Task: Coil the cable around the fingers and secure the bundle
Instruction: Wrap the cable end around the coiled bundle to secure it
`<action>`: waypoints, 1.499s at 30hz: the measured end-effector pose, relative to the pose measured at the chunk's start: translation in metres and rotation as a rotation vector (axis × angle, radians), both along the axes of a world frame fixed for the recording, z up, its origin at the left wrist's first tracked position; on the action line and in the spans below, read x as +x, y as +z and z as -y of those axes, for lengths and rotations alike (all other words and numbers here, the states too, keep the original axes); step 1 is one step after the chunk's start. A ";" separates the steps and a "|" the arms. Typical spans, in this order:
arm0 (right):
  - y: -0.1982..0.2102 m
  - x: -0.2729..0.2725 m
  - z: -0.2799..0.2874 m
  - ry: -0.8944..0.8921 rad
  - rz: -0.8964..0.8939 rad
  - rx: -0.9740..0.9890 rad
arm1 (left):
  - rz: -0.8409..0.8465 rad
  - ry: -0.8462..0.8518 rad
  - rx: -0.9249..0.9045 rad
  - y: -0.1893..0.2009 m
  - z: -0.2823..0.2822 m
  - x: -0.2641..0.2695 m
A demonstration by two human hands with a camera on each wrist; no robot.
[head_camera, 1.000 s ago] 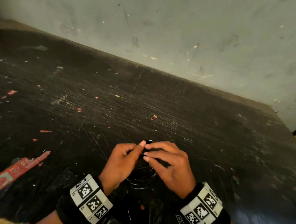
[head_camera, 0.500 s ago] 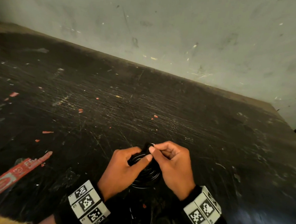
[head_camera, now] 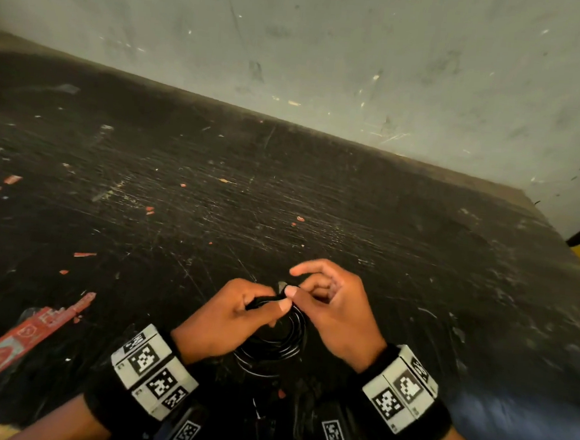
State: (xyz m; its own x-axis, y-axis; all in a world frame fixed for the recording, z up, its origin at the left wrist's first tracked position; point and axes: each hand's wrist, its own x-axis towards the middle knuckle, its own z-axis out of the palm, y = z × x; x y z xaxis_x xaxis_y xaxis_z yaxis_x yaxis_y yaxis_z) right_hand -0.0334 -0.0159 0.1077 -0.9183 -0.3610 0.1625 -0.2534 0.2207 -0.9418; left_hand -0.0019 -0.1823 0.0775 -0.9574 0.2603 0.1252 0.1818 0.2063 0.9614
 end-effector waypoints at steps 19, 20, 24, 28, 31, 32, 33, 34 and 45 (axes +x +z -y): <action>-0.039 -0.008 -0.007 -0.243 0.212 -0.155 | 0.690 0.376 1.070 -0.012 0.001 -0.018; -0.040 -0.007 -0.009 -0.198 0.183 -0.088 | 0.647 0.423 0.964 -0.012 0.002 -0.020; -0.033 -0.005 -0.008 0.102 0.076 0.178 | 0.456 0.440 0.394 -0.010 -0.002 -0.019; -0.035 -0.010 0.002 0.181 -0.120 0.381 | 0.369 0.260 0.226 -0.006 -0.008 -0.011; -0.050 -0.010 0.004 0.059 -0.027 0.268 | 0.485 0.321 0.348 -0.018 0.000 -0.009; -0.057 -0.007 0.005 0.033 0.000 0.249 | 0.564 0.310 0.439 -0.024 0.004 -0.005; -0.064 -0.005 0.006 0.027 0.026 0.236 | 0.631 0.276 0.535 -0.029 0.007 -0.002; -0.070 -0.001 0.008 0.029 0.062 0.229 | 0.684 0.237 0.623 -0.033 0.011 0.002; -0.104 0.028 0.006 0.233 0.210 0.376 | 0.712 0.559 0.331 -0.062 0.027 0.020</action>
State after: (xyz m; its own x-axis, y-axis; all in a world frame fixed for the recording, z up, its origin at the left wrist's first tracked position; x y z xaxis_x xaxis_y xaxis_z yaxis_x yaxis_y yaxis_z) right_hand -0.0051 -0.0220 0.0037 -0.8051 -0.5588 -0.1987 -0.1494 0.5152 -0.8439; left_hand 0.0183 -0.2096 0.0155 -0.8120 -0.2009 -0.5480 -0.5091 -0.2155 0.8333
